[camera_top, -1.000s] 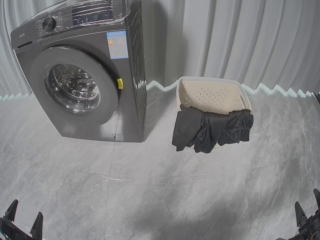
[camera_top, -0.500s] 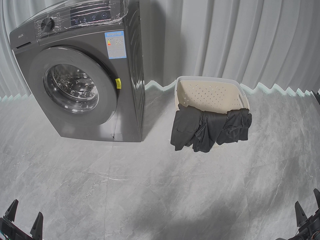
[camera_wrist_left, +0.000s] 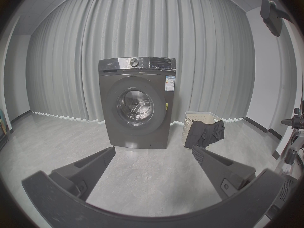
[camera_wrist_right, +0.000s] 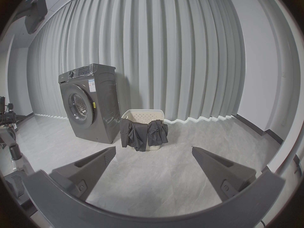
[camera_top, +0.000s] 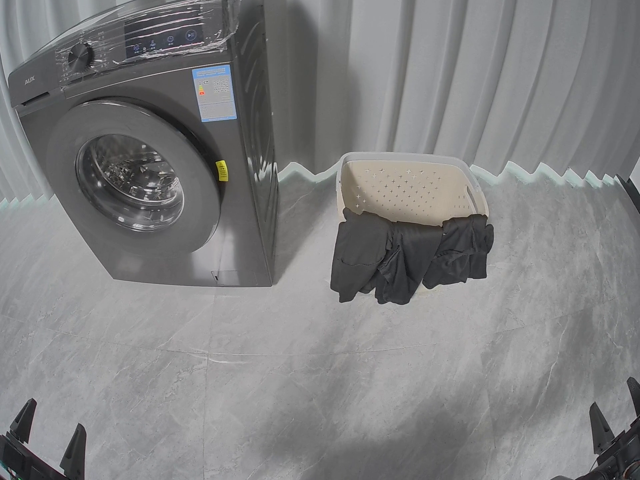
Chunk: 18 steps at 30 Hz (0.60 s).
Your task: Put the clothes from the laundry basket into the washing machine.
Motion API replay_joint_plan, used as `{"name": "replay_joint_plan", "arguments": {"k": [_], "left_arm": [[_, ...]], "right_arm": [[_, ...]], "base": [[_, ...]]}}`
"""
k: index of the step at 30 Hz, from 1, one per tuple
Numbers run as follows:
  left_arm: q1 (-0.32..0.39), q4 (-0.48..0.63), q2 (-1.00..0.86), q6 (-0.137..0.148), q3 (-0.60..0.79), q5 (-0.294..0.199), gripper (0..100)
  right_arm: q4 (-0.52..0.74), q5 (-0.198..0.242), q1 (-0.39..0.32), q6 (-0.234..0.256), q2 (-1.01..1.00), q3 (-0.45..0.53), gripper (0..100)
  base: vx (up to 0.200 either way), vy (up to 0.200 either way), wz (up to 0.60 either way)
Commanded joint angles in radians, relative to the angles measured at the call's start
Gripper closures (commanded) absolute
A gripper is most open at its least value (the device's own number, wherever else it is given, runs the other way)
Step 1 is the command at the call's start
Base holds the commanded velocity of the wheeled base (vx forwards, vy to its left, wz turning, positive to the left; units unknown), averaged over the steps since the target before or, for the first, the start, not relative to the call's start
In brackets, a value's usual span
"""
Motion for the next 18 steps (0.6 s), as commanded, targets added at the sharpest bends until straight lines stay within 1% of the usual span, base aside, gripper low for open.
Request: {"name": "replay_joint_plan", "arguments": {"k": [1,6,18], "left_arm": [[0.0,0.0,-0.015,-0.001,0.016,0.0,0],[0.0,0.0,-0.015,-0.001,0.016,0.0,0],[0.0,-0.002,-0.015,-0.001,0.016,0.0,0]], "right_arm": [[-0.001,-0.001,0.0,-0.001,-0.016,0.015,0],[-0.001,-0.001,0.0,-0.001,-0.016,0.015,0],[-0.001,-0.001,0.0,0.001,-0.016,0.015,0]], "base": [[0.0,0.0,0.0],[0.0,0.0,0.0],[0.0,-0.2,0.0]]}}
